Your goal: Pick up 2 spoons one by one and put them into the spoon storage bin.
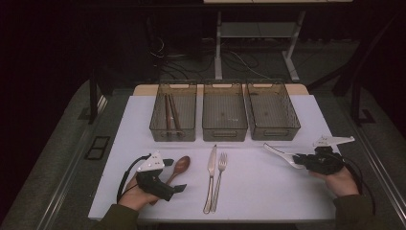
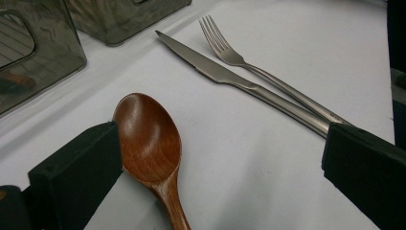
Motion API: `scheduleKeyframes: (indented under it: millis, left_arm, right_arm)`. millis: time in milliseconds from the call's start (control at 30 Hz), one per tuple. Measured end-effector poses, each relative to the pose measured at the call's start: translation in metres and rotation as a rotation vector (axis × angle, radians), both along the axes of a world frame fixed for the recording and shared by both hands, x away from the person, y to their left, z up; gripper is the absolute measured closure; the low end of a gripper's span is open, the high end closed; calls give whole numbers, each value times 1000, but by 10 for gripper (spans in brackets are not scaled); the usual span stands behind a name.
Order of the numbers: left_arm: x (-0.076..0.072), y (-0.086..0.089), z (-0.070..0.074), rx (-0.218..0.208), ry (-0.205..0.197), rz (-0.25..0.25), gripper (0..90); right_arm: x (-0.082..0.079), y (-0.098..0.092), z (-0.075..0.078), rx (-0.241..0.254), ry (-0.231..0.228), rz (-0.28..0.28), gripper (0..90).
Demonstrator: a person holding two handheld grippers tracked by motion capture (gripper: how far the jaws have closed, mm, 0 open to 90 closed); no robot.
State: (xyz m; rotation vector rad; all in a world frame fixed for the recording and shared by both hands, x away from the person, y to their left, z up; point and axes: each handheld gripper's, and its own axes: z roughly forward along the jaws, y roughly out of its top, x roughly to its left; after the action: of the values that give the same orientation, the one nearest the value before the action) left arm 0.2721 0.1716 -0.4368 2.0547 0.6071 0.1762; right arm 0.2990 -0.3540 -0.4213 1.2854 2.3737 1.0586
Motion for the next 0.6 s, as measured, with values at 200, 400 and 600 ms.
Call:
scheduleKeyframes:
  millis: [200,400,600]
  left_arm:
    - [0,0,0,0,0,-2,0]
    - [0,0,0,-1,0,-3,0]
    - [0,0,0,-2,1,-3,0]
  right_arm:
    - [-1,6,6,17,-23,13,820]
    - [0,12,10,32,-34,23,820]
    - [3,20,17,47,-57,38,820]
